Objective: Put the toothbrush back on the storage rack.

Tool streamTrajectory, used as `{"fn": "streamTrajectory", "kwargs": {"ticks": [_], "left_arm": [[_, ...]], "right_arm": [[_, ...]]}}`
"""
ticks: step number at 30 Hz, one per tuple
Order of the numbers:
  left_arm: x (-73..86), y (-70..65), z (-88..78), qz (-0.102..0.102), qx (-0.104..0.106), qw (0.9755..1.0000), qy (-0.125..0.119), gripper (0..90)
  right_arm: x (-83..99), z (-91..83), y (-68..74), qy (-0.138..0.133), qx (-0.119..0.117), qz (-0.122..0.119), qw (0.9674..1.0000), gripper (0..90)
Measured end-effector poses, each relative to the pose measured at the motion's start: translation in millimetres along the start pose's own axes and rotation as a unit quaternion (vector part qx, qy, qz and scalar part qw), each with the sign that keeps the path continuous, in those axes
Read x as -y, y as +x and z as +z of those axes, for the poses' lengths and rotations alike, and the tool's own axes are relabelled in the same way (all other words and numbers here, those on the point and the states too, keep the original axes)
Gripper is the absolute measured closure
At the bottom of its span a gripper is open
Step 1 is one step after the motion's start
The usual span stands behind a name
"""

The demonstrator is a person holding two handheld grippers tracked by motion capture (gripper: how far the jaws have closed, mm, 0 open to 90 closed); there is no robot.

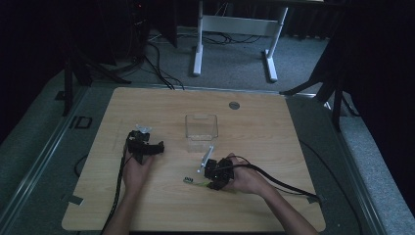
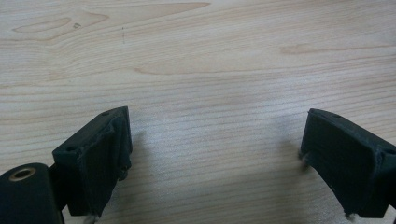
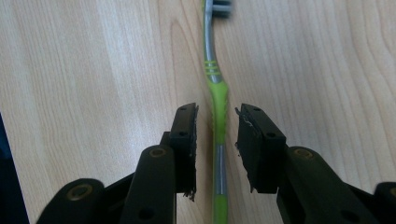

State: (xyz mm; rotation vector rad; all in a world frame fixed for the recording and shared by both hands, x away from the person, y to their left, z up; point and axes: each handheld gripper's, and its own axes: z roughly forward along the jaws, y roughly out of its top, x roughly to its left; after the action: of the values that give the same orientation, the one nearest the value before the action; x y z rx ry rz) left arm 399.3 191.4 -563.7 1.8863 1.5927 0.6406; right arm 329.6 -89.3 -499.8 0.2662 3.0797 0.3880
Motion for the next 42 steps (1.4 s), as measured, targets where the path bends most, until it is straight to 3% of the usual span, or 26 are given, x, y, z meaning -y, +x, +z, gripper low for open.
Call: {"fn": "streamTrajectory", "kwargs": {"ticks": [42], "left_arm": [[0.0, 0.0, 0.0, 0.0, 0.0, 1.0, 0.0, 9.3]], "right_arm": [[-1.3, 14.0, -0.9, 0.029, -0.004, -0.002, 0.9996, 69.9]]}}
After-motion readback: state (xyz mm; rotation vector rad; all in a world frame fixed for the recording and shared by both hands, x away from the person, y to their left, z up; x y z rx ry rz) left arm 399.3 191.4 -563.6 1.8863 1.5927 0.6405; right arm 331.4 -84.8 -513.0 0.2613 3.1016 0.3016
